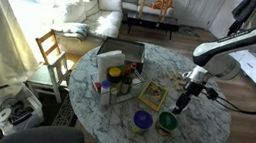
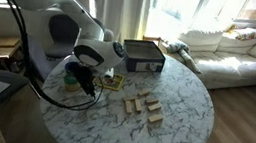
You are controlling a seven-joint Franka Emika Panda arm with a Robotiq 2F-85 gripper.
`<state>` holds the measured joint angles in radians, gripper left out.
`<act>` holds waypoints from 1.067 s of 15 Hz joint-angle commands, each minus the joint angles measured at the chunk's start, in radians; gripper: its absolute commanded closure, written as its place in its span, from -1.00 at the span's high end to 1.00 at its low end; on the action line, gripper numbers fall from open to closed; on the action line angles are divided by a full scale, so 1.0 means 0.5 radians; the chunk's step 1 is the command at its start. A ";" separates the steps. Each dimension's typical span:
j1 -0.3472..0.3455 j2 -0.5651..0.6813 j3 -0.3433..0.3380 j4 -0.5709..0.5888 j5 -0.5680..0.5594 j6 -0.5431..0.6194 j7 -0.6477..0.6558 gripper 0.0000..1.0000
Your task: Swap the lids on the can
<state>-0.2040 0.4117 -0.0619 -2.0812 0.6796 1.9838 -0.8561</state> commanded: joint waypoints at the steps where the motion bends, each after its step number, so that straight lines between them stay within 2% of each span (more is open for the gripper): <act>1: -0.008 -0.081 0.006 -0.036 -0.025 0.069 0.040 0.97; 7: 0.011 -0.406 -0.031 -0.076 -0.103 0.137 0.084 1.00; 11: 0.030 -0.592 -0.057 -0.046 -0.250 0.163 0.224 1.00; 14: 0.036 -0.699 -0.067 -0.027 -0.376 0.181 0.344 1.00; 15: 0.020 -0.614 -0.057 0.023 -0.276 0.127 0.254 1.00; 16: 0.024 -0.647 -0.062 0.023 -0.305 0.133 0.281 1.00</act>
<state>-0.2034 0.0872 -0.0805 -2.0715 0.5264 2.0528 -0.7147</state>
